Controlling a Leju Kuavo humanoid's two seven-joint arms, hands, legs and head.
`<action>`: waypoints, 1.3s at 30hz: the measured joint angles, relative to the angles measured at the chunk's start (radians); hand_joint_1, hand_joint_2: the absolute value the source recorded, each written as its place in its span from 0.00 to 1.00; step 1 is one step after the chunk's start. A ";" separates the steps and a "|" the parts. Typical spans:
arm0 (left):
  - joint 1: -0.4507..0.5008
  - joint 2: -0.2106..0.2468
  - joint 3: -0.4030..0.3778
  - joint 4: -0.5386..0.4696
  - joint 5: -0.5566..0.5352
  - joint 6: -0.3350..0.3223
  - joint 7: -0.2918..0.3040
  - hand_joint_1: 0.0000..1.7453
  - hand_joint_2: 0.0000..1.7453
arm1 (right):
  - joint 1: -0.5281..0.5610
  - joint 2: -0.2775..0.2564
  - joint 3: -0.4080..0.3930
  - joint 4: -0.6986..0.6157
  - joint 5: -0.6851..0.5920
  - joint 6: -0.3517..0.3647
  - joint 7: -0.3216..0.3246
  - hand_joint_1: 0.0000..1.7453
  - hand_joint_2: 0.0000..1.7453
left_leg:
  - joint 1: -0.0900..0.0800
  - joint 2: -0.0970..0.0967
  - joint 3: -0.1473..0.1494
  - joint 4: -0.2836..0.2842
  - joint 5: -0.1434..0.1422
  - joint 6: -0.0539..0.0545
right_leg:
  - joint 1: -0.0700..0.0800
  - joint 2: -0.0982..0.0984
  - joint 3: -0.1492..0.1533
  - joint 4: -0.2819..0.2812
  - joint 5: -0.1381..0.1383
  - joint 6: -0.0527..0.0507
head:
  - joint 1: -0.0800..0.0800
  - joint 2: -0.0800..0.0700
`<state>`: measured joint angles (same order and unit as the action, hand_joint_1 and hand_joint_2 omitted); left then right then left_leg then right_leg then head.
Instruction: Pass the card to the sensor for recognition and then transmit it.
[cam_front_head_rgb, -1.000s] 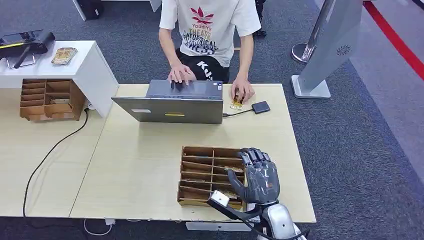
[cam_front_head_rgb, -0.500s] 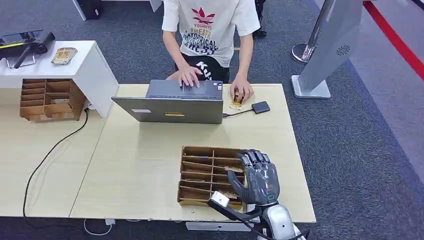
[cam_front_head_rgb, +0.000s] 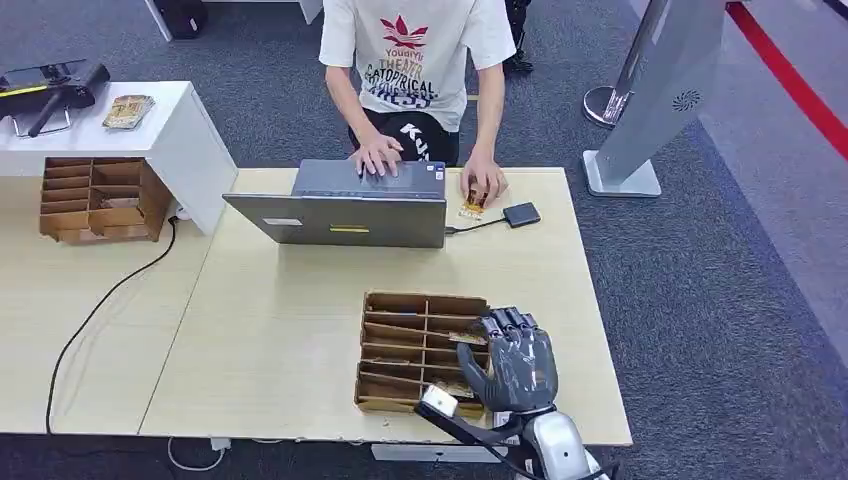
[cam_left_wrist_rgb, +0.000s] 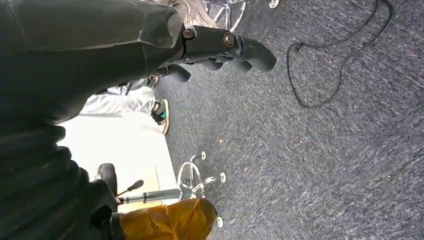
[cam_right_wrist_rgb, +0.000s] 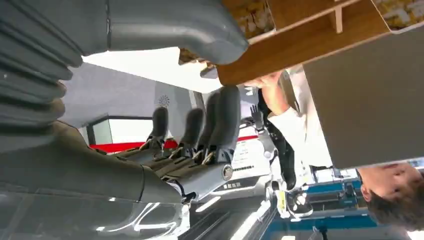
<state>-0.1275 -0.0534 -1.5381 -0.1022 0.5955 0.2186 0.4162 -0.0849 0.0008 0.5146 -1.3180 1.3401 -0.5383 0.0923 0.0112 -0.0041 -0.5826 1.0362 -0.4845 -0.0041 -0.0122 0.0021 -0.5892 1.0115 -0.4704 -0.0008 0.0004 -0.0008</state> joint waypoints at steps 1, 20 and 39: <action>0.000 0.000 0.000 0.000 0.000 0.000 0.000 0.00 1.00 | 0.000 0.000 -0.001 0.003 0.000 0.000 0.002 0.48 1.00 | 0.000 0.000 0.000 0.000 0.000 0.000 | 0.000 0.000 0.000 0.000 0.000 0.000 | 0.000 0.000; 0.000 0.000 -0.002 0.000 -0.007 0.000 -0.006 0.00 1.00 | -0.008 0.000 -0.025 0.053 0.002 0.006 0.013 0.45 1.00 | 0.000 0.000 0.000 0.000 0.000 0.000 | 0.000 0.000 0.000 0.000 0.000 0.000 | 0.000 0.000; 0.000 0.000 -0.003 0.000 -0.011 -0.003 -0.006 0.00 1.00 | -0.019 0.000 -0.041 0.093 0.002 0.010 0.016 1.00 1.00 | 0.000 0.000 0.000 0.000 0.000 0.000 | 0.000 0.000 0.000 0.000 0.000 0.000 | 0.000 0.000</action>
<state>-0.1279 -0.0534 -1.5408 -0.1022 0.5840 0.2159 0.4101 -0.1042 0.0011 0.4738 -1.2253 1.3417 -0.5283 0.1083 0.0112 -0.0042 -0.5827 1.0362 -0.4845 -0.0041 -0.0122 0.0020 -0.5891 1.0116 -0.4704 -0.0008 0.0000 -0.0008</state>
